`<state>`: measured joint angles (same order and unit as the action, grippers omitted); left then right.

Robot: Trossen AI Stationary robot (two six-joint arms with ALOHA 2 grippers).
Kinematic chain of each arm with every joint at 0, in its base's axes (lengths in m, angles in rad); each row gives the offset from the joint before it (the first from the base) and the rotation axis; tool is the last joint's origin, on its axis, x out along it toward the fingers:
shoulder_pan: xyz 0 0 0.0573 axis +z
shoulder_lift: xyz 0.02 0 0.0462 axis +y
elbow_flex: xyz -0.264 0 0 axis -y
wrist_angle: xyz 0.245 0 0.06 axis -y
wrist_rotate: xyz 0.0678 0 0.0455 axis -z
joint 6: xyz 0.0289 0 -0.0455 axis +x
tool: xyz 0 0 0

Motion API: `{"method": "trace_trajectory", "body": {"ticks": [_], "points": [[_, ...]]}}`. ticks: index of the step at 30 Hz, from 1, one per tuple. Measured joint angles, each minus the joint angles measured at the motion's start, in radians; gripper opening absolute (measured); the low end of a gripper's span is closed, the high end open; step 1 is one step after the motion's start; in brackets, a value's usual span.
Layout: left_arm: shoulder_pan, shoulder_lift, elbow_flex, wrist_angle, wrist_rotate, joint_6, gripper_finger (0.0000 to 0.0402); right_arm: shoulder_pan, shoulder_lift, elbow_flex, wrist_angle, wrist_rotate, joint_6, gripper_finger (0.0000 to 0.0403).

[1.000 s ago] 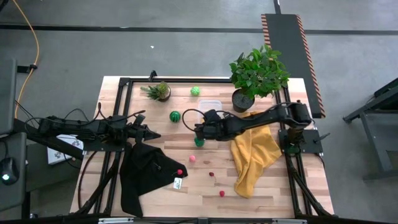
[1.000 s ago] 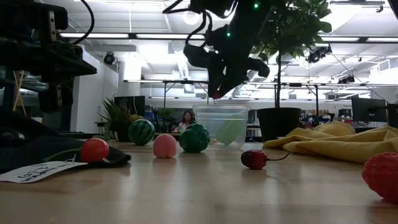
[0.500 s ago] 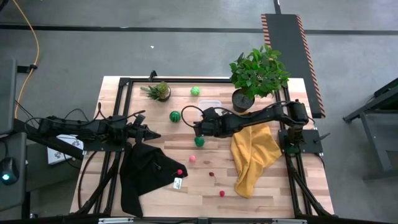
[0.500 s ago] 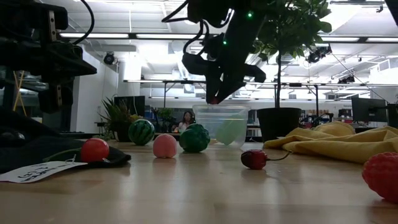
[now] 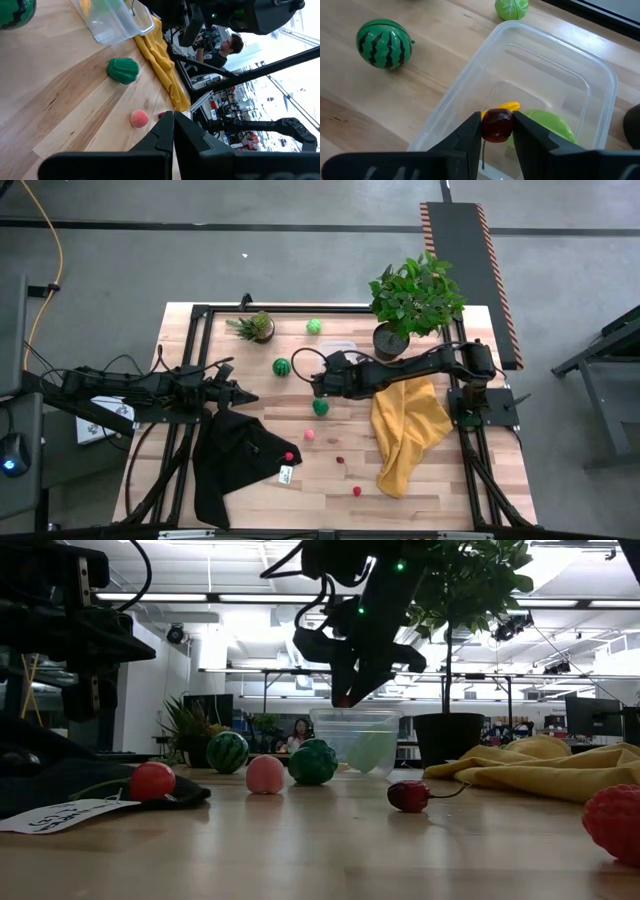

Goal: Pick and placing Produce into tupperware
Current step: Put the right red cherry into the transparent bin, then put the raspberry into the transparent bin

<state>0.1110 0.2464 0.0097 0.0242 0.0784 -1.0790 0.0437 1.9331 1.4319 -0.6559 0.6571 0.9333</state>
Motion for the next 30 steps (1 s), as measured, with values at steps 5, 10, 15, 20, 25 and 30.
{"method": "trace_trajectory", "body": {"ticks": [5, 10, 15, 20, 25, 30], "points": [[0.000, 0.000, 0.000, 0.000, 0.000, 0.000, 0.0001, 0.000, 0.000, 0.000, 0.000, 0.000, 0.000, 0.0112], [0.000, 0.000, 0.000, 0.000, 0.000, 0.000, 0.0001, -0.001, 0.000, 0.000, 0.000, 0.001, 0.000, 0.0119], [0.000, 0.000, 0.000, 0.000, 0.000, 0.000, 0.0001, -0.002, 0.000, 0.000, 0.000, 0.001, 0.000, 0.0119], [0.000, 0.000, 0.000, 0.000, 0.000, 0.000, 0.0001, -0.002, -0.001, 0.000, 0.003, -0.005, 0.008, 0.0119], [0.000, 0.000, 0.000, 0.000, 0.000, 0.000, 0.0001, 0.010, -0.024, 0.000, 0.002, -0.023, 0.008, 0.0119], [0.000, 0.000, 0.000, 0.000, 0.000, 0.000, 0.0001, 0.029, -0.062, 0.000, 0.000, -0.033, 0.026, 0.0119]]}}
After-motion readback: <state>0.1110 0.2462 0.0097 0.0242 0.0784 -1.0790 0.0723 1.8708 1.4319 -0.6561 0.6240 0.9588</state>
